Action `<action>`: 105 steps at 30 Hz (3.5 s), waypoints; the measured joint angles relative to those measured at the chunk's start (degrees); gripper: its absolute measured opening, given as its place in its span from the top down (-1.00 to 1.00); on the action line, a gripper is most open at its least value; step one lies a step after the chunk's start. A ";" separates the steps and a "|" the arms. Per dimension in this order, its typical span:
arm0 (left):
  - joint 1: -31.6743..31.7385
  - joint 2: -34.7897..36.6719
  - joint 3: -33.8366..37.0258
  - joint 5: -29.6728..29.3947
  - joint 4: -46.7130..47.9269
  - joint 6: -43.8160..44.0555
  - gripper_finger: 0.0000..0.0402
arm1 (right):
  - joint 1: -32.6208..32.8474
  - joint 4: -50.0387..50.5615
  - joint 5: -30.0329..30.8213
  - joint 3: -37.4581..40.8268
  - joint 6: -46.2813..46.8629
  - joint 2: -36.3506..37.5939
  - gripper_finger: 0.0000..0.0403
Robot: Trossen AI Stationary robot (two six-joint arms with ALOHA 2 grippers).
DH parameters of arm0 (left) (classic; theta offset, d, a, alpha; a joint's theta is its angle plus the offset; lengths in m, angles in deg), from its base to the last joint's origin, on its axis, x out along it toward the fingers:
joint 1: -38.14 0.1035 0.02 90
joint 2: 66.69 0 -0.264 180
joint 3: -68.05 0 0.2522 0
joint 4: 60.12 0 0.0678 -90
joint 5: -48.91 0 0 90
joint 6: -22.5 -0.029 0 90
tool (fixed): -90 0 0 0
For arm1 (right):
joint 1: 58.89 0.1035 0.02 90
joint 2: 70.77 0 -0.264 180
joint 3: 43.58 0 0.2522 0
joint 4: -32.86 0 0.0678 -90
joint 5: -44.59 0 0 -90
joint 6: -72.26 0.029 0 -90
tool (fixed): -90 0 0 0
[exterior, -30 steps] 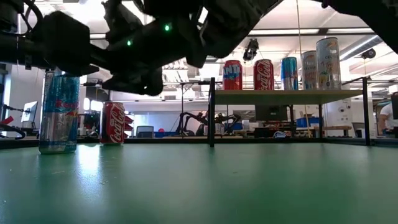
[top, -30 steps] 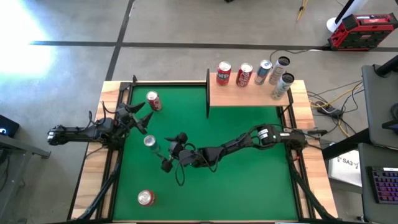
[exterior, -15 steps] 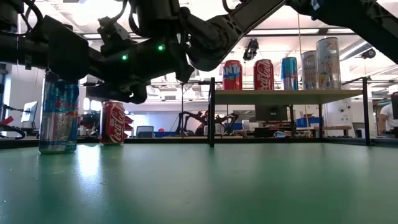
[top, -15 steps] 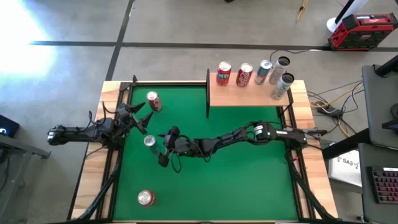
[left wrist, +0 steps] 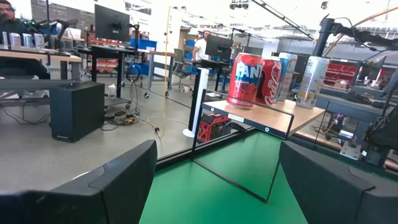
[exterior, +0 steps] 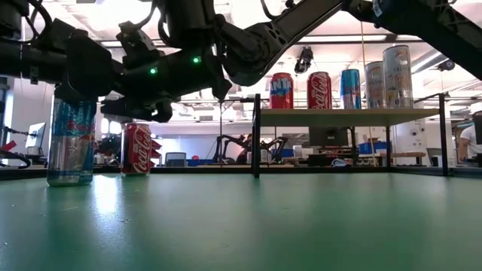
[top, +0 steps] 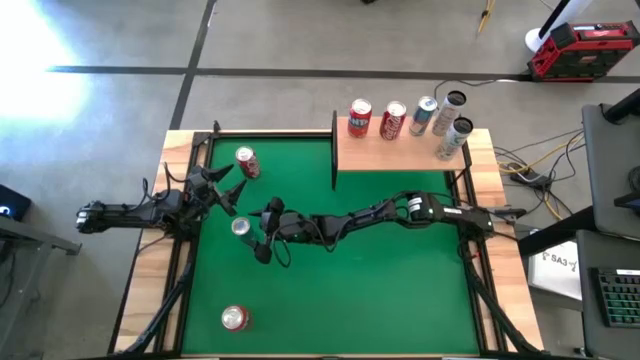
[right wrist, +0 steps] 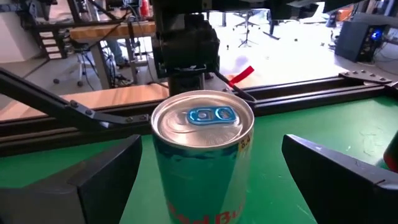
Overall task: Place canned beverage on shelf
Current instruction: Put the blue soda can on the shelf aligned with the other blue soda can
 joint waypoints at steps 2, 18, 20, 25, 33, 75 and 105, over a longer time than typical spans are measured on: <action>0.00 0.00 0.00 0.00 0.01 -0.01 -0.61 | -0.04 0.00 0.00 0.00 -0.66 0.00 -0.88; -0.01 0.00 0.00 0.00 0.01 0.00 -0.61 | -0.11 0.47 -1.14 -0.02 -3.76 0.00 0.06; -0.01 0.00 0.01 0.00 0.01 0.00 -0.61 | -0.11 0.66 -1.09 0.00 -3.63 0.00 0.06; 0.00 0.00 0.00 0.00 0.01 0.00 -0.61 | -0.11 1.04 -0.58 -0.01 -2.54 0.00 0.06; 0.01 0.00 0.00 0.00 0.01 -0.02 -0.61 | 0.91 3.43 7.01 -0.09 -0.64 0.12 0.06; 0.02 0.01 0.00 -0.02 0.01 -0.01 -0.61 | 17.53 108.87 34.04 3.98 93.29 20.05 0.08; 0.00 0.01 0.00 0.01 0.00 -0.01 -0.61 | 15.10 105.32 29.51 23.96 107.41 30.95 0.34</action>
